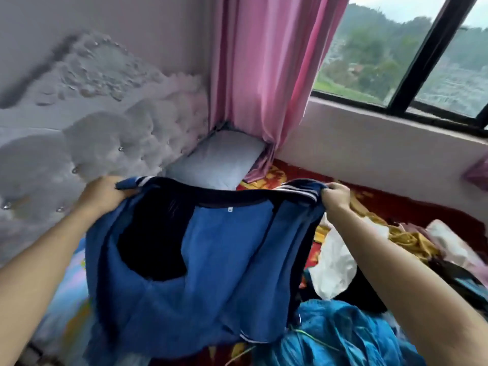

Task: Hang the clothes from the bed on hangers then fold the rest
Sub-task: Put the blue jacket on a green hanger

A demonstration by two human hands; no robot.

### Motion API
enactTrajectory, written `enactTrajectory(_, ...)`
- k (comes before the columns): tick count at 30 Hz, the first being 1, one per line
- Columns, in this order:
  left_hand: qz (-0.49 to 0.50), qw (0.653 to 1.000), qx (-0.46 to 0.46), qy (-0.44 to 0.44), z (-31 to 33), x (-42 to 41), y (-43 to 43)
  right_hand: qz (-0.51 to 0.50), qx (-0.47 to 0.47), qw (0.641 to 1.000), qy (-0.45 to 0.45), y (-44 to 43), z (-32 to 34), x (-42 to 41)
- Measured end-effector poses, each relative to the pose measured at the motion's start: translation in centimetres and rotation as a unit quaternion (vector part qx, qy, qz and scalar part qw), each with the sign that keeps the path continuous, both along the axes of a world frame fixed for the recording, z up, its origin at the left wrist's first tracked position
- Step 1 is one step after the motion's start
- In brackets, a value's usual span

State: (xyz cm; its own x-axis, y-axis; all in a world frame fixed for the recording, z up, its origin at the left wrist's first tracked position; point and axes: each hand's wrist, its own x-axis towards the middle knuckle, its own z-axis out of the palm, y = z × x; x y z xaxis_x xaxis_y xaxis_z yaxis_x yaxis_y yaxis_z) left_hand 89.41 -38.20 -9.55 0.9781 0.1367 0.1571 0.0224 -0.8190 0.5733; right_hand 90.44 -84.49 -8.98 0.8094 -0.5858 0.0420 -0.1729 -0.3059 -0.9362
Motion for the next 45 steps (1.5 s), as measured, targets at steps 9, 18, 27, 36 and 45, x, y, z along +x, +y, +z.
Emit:
enactTrajectory(9, -0.092, 0.970, 0.024, 0.223, -10.1, -1.4, 1.2, 0.170, -0.127, 0.925, 0.314, 4.6, -11.4, -1.1)
enactTrajectory(18, 0.103, 0.993, -0.037, 0.037, -9.3, -0.7, -1.7, 0.215, 0.110, 0.958, 0.158, 7.8, -7.4, 3.6)
enactTrajectory(27, -0.082, 0.944, 0.205, 0.245, -19.3, -8.3, -10.2, 0.147, -0.063, 0.893, 0.421, -2.2, -26.0, -9.5)
enactTrajectory(36, -0.001, 0.900, 0.168, 0.401, -26.6, -14.4, -14.3, 0.208, -0.107, 0.824, 0.516, -8.6, -35.3, -16.7)
enactTrajectory(45, 0.070, 0.910, 0.188, 0.363, -26.4, -17.0, -13.9, 0.342, -0.259, 0.748, 0.506, -9.6, -40.4, -14.4)
